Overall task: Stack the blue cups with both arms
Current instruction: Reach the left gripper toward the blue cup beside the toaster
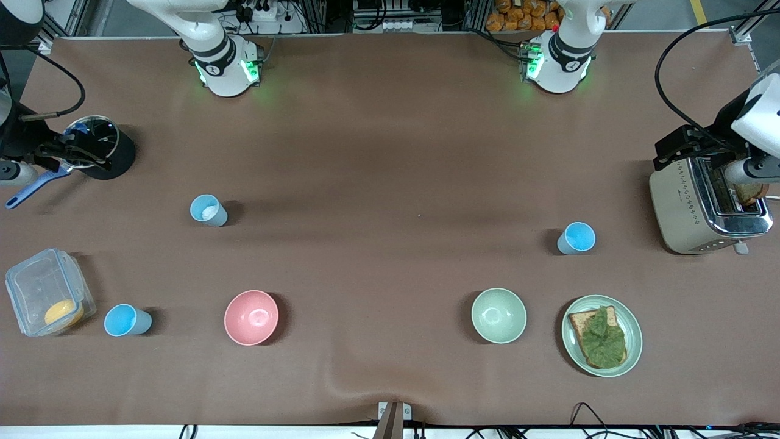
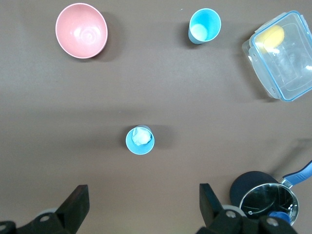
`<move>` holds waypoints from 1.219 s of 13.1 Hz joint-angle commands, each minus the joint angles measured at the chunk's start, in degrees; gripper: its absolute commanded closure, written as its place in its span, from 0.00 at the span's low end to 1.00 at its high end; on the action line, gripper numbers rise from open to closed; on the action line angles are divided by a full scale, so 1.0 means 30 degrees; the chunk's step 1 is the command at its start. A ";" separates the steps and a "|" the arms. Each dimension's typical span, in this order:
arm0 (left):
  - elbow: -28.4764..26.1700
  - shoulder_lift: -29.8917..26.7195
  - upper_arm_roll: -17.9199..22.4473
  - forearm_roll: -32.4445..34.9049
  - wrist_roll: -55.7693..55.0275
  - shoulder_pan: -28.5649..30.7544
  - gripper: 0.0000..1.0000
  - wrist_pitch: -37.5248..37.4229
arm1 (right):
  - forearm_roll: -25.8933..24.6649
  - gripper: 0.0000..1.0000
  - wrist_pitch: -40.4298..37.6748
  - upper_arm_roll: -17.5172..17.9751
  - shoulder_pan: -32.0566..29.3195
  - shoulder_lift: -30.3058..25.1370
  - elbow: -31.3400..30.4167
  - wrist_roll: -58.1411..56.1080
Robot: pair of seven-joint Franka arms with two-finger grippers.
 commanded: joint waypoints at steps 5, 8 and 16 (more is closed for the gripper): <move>0.0227 0.0509 -0.0166 0.1396 0.0064 -0.0116 0.00 0.0519 | -0.0265 0.00 -0.0315 -0.0011 0.0241 0.0332 0.0446 0.0057; -0.2021 0.0863 -0.0196 0.1197 0.0065 0.0030 0.00 0.2479 | -0.0148 0.00 -0.0258 -0.0011 0.0299 0.0390 0.0359 0.0086; -0.9148 0.2644 -0.0196 0.1461 -0.0316 0.0088 0.00 1.1539 | -0.0001 0.00 0.0561 -0.0011 0.0299 0.0801 -0.0430 0.0086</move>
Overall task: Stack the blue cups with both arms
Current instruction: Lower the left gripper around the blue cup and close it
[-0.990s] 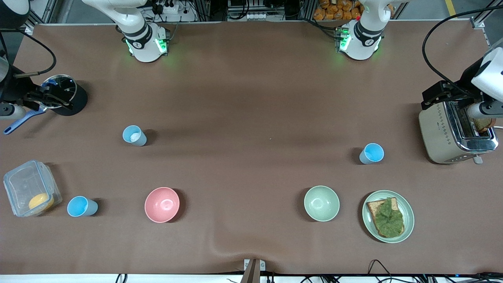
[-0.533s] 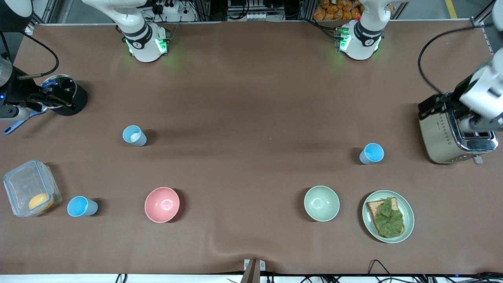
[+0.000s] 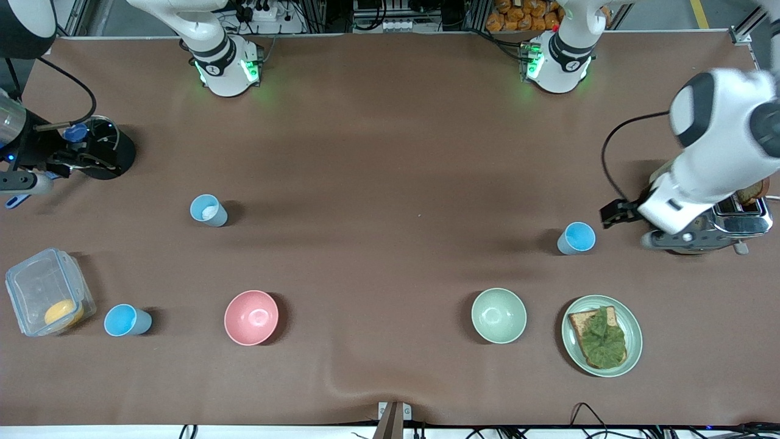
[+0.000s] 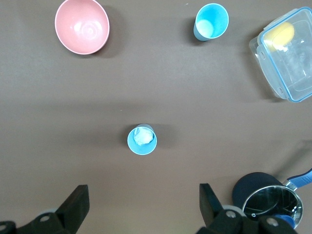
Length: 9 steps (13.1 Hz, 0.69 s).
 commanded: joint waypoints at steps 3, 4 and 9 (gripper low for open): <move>-0.1721 0.1867 -0.0069 0.0483 -0.0288 0.0442 0.00 0.2838 | -0.0004 0.00 0.0420 -0.0068 0.0138 0.0173 -0.0505 0.0083; -0.2103 0.2248 -0.0069 0.0483 -0.0259 0.0589 0.00 0.3747 | -0.0004 0.00 0.0391 -0.0068 0.0138 0.0202 -0.0505 0.0083; -0.2135 0.3305 -0.0040 0.0483 0.0415 0.0854 0.00 0.4050 | -0.0004 0.00 0.0420 -0.0068 0.0138 0.0377 -0.0534 0.0083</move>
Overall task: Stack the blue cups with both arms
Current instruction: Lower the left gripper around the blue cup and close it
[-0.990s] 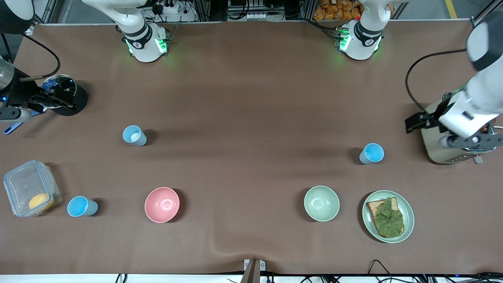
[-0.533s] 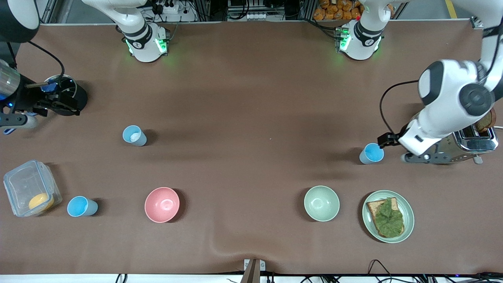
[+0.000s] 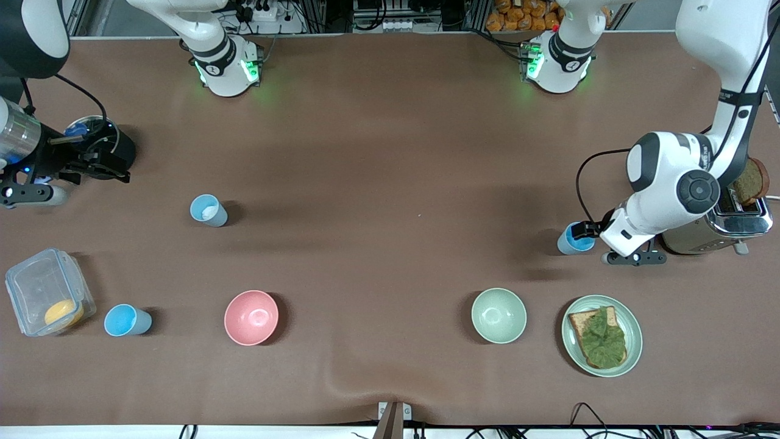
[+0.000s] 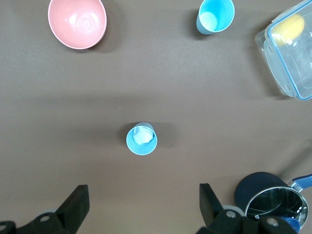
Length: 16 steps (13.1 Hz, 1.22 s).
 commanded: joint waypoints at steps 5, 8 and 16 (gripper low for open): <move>-0.0068 0.0556 -0.0041 0.0472 0.0127 0.0109 0.10 0.0198 | -0.0005 0.00 0.0132 -0.0069 0.0162 0.0090 -0.0108 0.0082; -0.0038 0.0878 -0.0011 0.0472 0.0098 0.0109 0.11 0.0461 | -0.0005 0.00 0.0454 -0.0069 0.0163 0.0149 -0.0372 0.0082; 0.0137 0.1142 -0.0011 0.0472 -0.0107 0.0138 0.83 0.0609 | -0.0005 0.00 0.1974 -0.0069 -0.0042 0.0383 -0.1570 -0.0034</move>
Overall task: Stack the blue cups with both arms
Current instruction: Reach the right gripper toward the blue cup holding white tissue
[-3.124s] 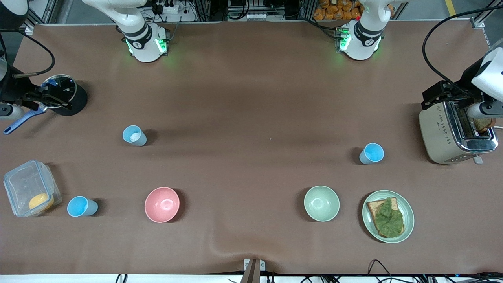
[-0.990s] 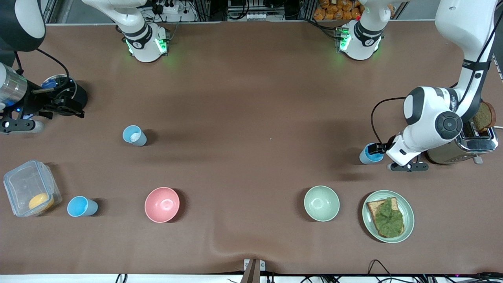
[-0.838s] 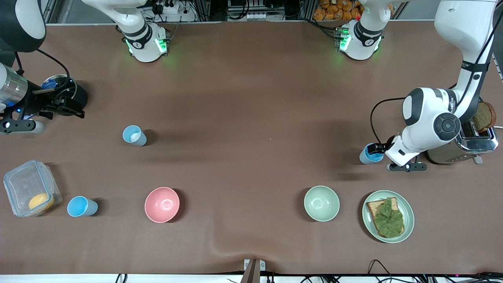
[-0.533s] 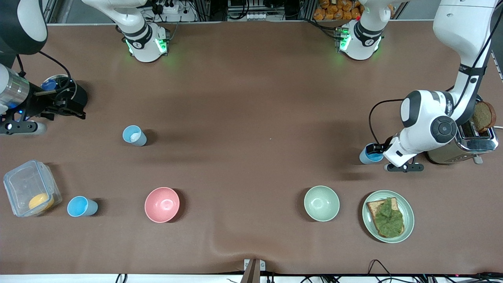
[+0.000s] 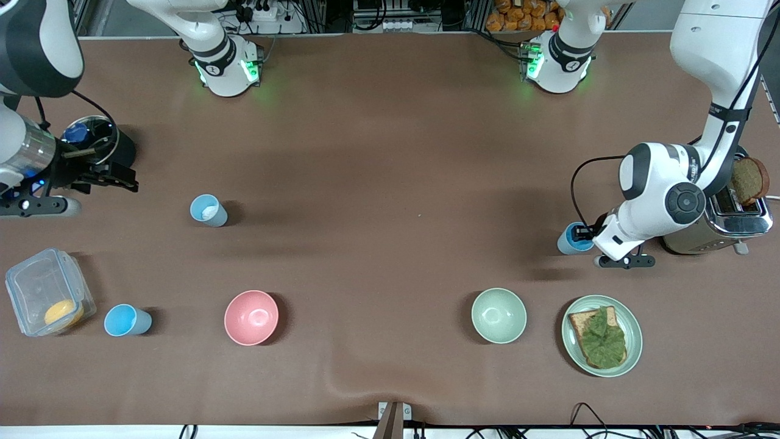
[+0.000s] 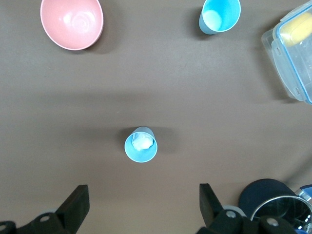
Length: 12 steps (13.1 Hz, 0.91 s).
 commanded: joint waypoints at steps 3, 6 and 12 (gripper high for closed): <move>0.0141 0.0109 -0.0033 0.0470 -0.0078 0.0010 0.99 0.0117 | -0.0035 0.00 0.2380 -0.0078 -0.0074 -0.0125 -0.2408 -0.0183; 0.0229 0.0168 -0.0033 0.0470 -0.0048 -0.0049 1.00 0.0117 | -0.0064 0.00 0.3731 -0.0108 -0.0191 -0.0125 -0.3963 -0.0212; 0.0667 0.0168 -0.0062 0.0470 -0.0194 -0.0195 1.00 -0.0058 | -0.0152 0.00 0.8122 -0.0108 -0.0338 -0.0067 -0.8064 -0.1355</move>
